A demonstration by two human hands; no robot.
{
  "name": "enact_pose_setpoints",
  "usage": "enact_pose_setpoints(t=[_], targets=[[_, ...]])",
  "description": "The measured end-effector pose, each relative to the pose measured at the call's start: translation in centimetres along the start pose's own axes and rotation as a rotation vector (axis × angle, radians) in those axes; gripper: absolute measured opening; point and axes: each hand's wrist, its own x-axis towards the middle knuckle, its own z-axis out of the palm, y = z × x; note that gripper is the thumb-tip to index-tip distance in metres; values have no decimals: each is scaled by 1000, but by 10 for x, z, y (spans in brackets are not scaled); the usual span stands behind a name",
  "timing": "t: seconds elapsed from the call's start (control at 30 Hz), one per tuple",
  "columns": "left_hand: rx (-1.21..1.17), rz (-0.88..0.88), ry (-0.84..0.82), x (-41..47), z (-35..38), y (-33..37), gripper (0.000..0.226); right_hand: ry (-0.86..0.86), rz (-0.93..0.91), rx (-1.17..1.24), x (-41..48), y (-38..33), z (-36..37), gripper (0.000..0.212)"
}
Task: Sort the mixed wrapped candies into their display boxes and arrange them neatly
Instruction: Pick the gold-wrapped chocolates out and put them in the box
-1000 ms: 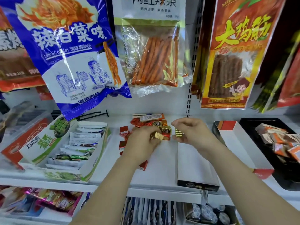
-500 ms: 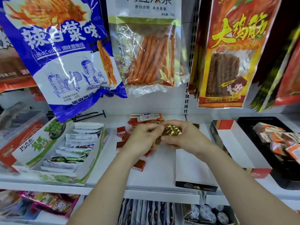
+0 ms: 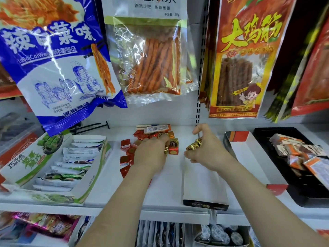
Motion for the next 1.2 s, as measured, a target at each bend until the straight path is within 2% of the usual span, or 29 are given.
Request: enact_pose_setpoints(t=[0.17,0.33,0.47,0.67,0.77,0.87,0.93,1.03,1.1,1.2], targets=[[-60,49,-49,-1,-1,-1,36,-37,-49,-10,-5,1,-4,57],[-57,36,-52,-2,1,0,33,-47,-67,-29,-5,5,-2,46],[-92,36,-45,-2,0,2,33,-73,-31,-1,-4,7,-3,47],[-133,14,-57,-2,-1,3,60,-80,27,80,-2,8,-4,55],[-176,8,-32,-3,-4,2,54,-79,47,138,0,9,-4,50],[-242,-8,3,-4,-11,-1,43,-134,87,336,-1,8,-5,43],[-399,-74,42,-4,-17,-2,37,-162,102,463,-4,4,-6,32],[-847,-242,73,-3,-25,1,26,-166,136,554,-8,-4,-6,18],[-1059,-348,60,-2,-27,7,21,-159,175,572,-9,-8,-7,21],[-1236,-403,-75,-2,-33,23,18,-143,207,623,-13,-12,-11,25]])
